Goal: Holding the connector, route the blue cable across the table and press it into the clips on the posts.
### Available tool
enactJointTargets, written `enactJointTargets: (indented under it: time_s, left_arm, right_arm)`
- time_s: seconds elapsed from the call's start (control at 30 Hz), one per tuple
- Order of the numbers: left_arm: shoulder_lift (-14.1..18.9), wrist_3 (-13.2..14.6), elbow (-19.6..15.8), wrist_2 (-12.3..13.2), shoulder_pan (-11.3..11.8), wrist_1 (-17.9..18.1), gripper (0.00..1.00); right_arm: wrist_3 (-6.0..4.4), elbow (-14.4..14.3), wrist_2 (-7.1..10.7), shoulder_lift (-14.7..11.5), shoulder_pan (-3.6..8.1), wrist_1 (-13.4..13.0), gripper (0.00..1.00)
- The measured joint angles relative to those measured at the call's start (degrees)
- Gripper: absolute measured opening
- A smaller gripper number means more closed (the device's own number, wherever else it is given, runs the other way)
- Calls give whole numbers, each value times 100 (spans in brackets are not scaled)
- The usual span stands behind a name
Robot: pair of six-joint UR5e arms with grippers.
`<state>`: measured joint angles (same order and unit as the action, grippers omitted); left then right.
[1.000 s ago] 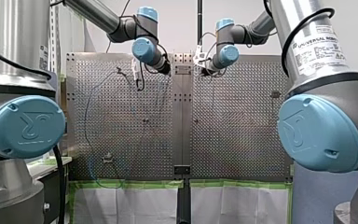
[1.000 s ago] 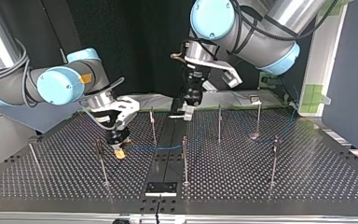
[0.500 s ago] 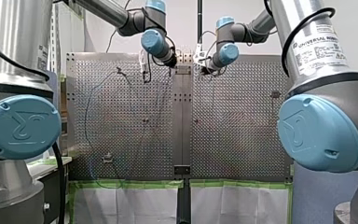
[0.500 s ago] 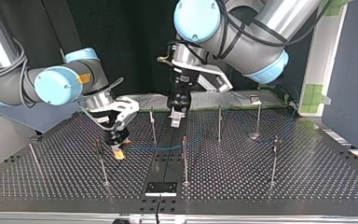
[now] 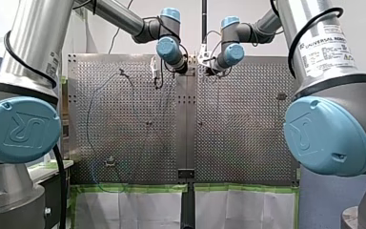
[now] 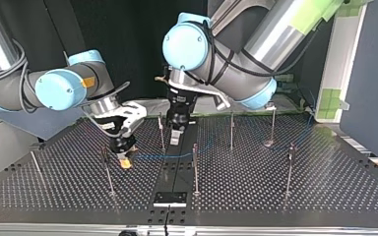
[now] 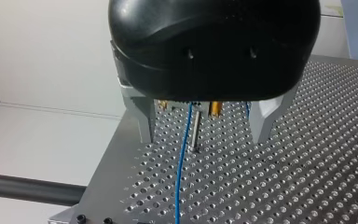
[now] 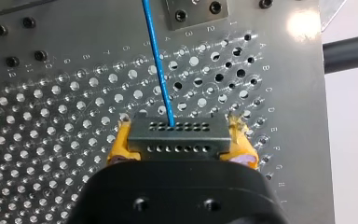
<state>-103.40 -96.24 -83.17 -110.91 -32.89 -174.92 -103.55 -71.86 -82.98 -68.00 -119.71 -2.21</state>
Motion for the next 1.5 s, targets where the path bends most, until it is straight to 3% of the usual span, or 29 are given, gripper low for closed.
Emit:
enactJointTargets:
  time_s: [0.87,1.3,1.33,1.37,1.4,1.43,1.47,1.5]
  left_arm:
    - [-1074,15,1192,-91,190,113,100]
    - [-1260,20,1319,-153,251,99,100]
    - [-1261,19,1318,-163,247,86,96]
    - [-1262,19,1318,-181,242,65,83]
    - [-1262,19,1318,-198,239,47,83]
    - [-1263,20,1317,-215,236,27,60]
    - [-1263,22,1316,-234,233,5,49]
    - [-1264,23,1317,-245,232,-11,49]
  right_arm:
    - [0,0,-9,13,20,-9,0]
    - [-4,-1,-7,16,29,-9,0]
    - [-5,0,-6,16,29,-8,0]
    - [-6,0,-4,16,30,-9,0]
    - [-7,0,-3,16,30,-9,0]
    - [-8,0,-2,16,30,-9,0]
    - [-9,0,-1,16,31,-9,0]
    - [-11,0,-1,16,31,-8,0]
